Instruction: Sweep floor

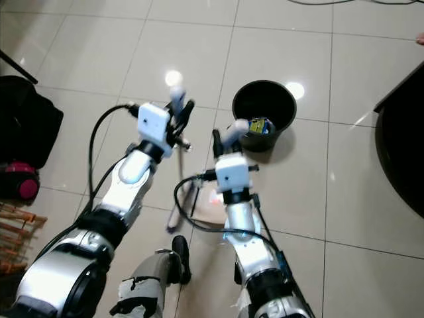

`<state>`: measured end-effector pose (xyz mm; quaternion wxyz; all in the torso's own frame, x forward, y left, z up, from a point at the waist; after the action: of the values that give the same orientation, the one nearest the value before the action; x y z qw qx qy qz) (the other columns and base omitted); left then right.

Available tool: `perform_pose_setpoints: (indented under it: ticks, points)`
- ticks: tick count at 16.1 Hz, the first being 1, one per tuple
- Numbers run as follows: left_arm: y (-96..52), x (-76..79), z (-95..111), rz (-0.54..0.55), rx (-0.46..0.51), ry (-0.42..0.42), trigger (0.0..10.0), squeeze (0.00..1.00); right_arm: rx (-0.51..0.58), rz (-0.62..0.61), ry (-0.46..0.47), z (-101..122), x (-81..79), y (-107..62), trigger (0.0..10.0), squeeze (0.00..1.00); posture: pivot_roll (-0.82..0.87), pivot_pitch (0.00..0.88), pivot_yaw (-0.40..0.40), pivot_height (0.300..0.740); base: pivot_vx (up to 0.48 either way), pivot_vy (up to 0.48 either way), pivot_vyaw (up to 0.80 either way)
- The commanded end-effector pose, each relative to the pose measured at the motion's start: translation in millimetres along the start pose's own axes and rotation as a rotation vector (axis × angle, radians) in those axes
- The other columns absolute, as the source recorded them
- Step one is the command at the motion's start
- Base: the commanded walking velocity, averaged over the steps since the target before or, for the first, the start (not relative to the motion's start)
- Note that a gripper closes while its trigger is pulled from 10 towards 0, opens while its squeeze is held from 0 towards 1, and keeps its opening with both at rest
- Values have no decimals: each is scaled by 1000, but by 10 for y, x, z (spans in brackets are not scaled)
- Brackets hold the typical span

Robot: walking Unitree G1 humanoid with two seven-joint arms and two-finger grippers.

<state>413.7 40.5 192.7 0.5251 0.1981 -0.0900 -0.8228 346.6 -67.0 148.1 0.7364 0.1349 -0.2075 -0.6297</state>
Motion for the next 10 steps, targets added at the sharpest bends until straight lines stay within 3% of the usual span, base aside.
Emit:
perform_pose_setpoints:
  ticks: [1, 5, 8, 10]
  points:
    - [-15, -12, 7, 28, 21, -37, 10000, 0, -12, 21, 3, -24, -56, -77, 10000, 0, 55, 438, 129, 740, 0, 0, 0]
    - [211, 9, 565, -63, 236, -78, 10000, 0, -28, 44, -7, -61, -64, -92, 10000, 0, 66, 429, 113, 740, 0, 0, 0]
    - [195, -9, 779, -160, 319, -55, 10000, 0, -40, 43, -18, -99, -25, -67, 10000, 0, 80, 410, 102, 740, 0, 0, 0]
    - [133, -158, 823, -186, 331, 10, 10000, 0, -42, 41, -22, -111, 31, -32, 10000, 0, 87, 380, 95, 740, 0, 0, 0]
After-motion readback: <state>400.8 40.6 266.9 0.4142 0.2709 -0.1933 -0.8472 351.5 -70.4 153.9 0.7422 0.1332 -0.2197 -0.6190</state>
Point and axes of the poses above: a point about 5 cm out from each wrist's last joint towards the gripper, its own y axis pointing out of the wrist towards the gripper, its own z axis along the axis of the wrist's last joint, x = y × z, the point moved 6 cm from there along y, pointing out of the wrist towards the gripper, and after that the axes turned 3 degrees about y, right-handed, at the moved point
